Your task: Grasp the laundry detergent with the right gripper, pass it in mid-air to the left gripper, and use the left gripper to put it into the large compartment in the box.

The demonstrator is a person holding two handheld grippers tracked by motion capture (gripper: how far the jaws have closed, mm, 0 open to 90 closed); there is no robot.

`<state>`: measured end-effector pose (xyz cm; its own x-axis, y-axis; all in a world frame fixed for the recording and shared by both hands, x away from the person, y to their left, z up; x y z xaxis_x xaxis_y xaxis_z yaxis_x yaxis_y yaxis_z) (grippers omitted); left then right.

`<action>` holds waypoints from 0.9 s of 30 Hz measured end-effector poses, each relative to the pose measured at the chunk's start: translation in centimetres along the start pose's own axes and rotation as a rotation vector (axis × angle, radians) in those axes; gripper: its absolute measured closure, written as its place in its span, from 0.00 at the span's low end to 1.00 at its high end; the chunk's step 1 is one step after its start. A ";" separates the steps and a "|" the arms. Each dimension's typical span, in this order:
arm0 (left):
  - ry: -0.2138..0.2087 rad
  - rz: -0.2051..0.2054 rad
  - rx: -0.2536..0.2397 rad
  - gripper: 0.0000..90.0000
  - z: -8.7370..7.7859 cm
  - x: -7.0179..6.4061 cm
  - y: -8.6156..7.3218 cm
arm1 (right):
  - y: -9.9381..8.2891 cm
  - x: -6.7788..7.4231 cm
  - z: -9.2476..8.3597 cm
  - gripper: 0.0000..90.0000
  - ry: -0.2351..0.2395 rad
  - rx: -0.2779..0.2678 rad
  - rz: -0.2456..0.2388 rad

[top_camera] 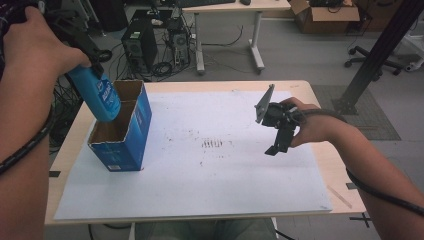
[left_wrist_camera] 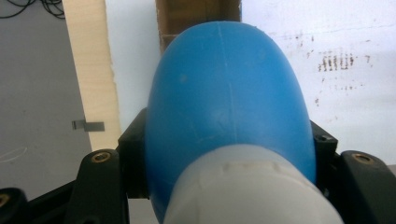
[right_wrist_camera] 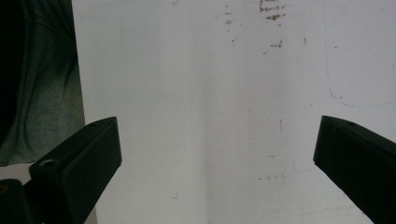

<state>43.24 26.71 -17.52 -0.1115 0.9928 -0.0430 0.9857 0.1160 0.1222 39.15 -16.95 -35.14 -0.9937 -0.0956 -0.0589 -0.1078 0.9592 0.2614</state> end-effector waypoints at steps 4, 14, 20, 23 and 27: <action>0.001 0.003 0.001 0.42 1.0 0.3 -0.1 | 0.1 0.1 0.0 0.01 0.000 0.002 -0.001; -0.006 0.002 0.032 0.42 4.1 0.6 -0.5 | 0.3 0.1 -0.1 0.01 0.000 0.005 -0.008; -0.006 0.002 0.036 0.42 5.2 0.5 -0.4 | 0.2 0.1 -0.1 0.01 -0.004 0.003 -0.008; 0.000 0.005 0.040 0.42 5.9 0.6 -0.4 | 0.2 0.2 -0.2 0.01 -0.004 0.000 -0.002; -0.006 0.008 0.042 0.42 7.0 0.6 -0.5 | 0.0 0.2 -0.2 0.01 -0.005 0.000 -0.002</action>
<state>43.54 27.03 -24.53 -0.1026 0.9935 -0.0484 0.9911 0.1062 0.0805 38.96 -17.05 -34.97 -0.9933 -0.0962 -0.0647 -0.1099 0.9590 0.2613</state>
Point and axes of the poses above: each handheld gripper's, and its own axes: z roughly forward along the jaws, y roughly out of its top, x roughly to its left, the point moved 8 cm from there along z, roughly forward along the jaws, and after that the axes turned 9 degrees about -z, right-handed, at the moved point
